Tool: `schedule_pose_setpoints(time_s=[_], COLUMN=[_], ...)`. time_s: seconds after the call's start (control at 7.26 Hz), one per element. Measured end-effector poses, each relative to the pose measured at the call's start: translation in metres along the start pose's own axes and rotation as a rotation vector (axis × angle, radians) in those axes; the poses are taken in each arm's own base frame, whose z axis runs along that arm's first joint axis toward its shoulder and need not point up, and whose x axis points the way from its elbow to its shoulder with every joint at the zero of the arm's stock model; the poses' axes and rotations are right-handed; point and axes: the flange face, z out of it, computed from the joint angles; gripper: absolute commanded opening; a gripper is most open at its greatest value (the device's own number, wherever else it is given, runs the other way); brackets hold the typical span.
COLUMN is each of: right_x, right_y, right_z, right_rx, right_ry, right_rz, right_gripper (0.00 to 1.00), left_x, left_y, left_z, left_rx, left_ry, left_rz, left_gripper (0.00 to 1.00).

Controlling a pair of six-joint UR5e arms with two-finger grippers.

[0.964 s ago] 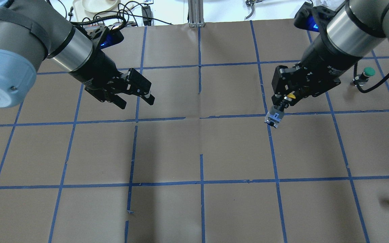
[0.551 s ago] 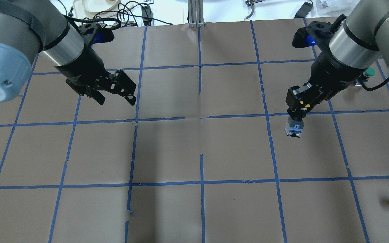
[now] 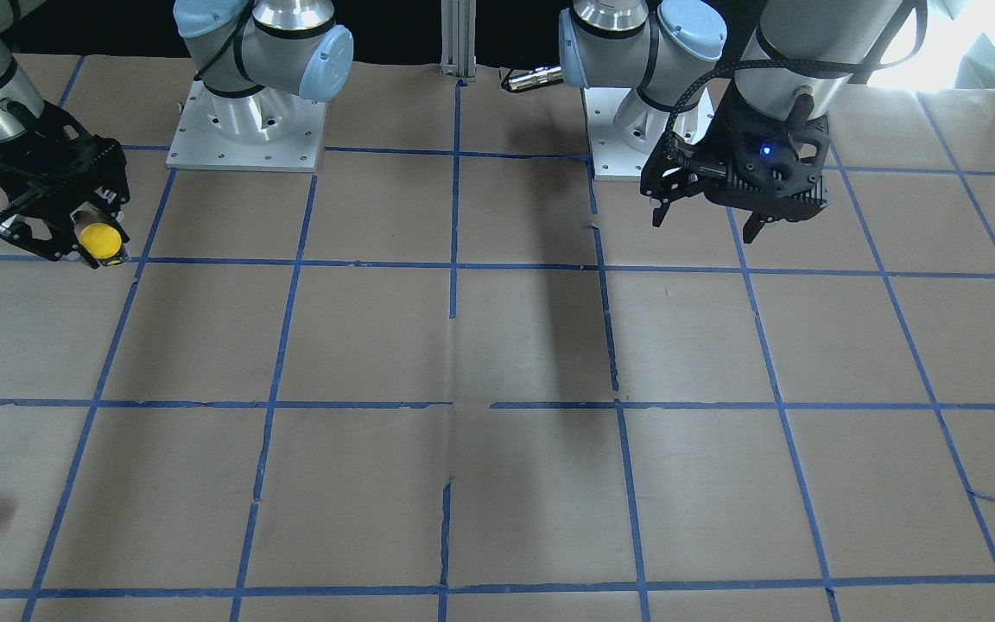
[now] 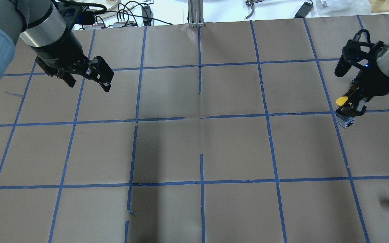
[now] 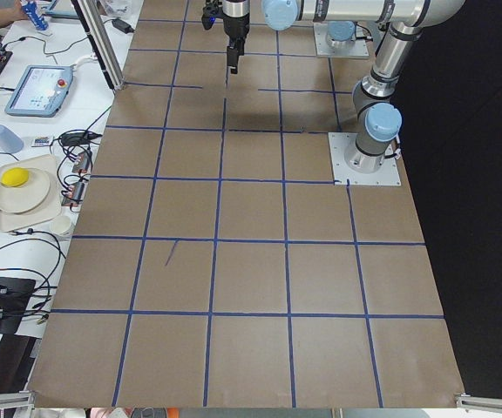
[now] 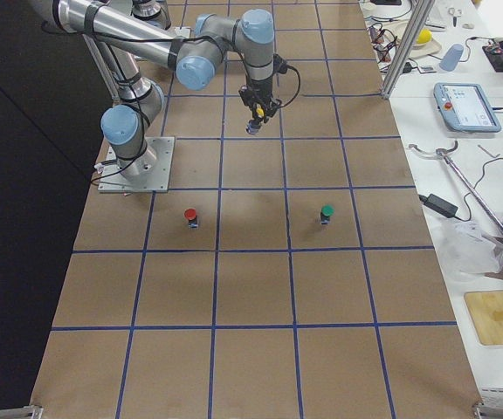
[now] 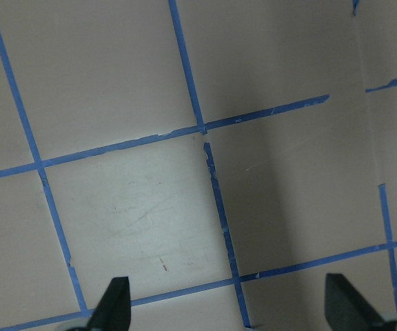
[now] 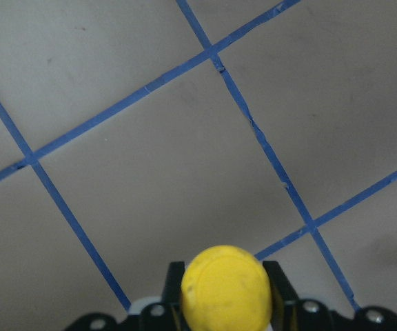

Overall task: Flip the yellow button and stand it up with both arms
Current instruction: 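Rotate the button cap-up with the right gripper while the left gripper withdraws, then lower the button upright onto the table with the right gripper and release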

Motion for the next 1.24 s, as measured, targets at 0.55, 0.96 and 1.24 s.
schedule_pose_setpoints(time_s=[0.55,0.96,1.24], right_x=[0.051,0.079,0.084], right_y=[0.13,0.215,0.235], right_z=[0.064,0.116,0.127], right_rx=[0.161,0.309,0.346], right_ry=[0.008,0.031,0.039], right_rz=[-0.385,-0.585,-0.6], right_gripper=[0.06,0.06,0.08], left_x=[-0.001,-0.001,-0.001], left_y=[0.001,0.0,-0.001], left_z=[-0.003,-0.002,-0.002], left_rx=[0.005,0.002,0.003], left_ry=[-0.004,-0.006,-0.005], left_rz=[-0.004,-0.007,-0.014], left_gripper=[0.99,0.99,0.99])
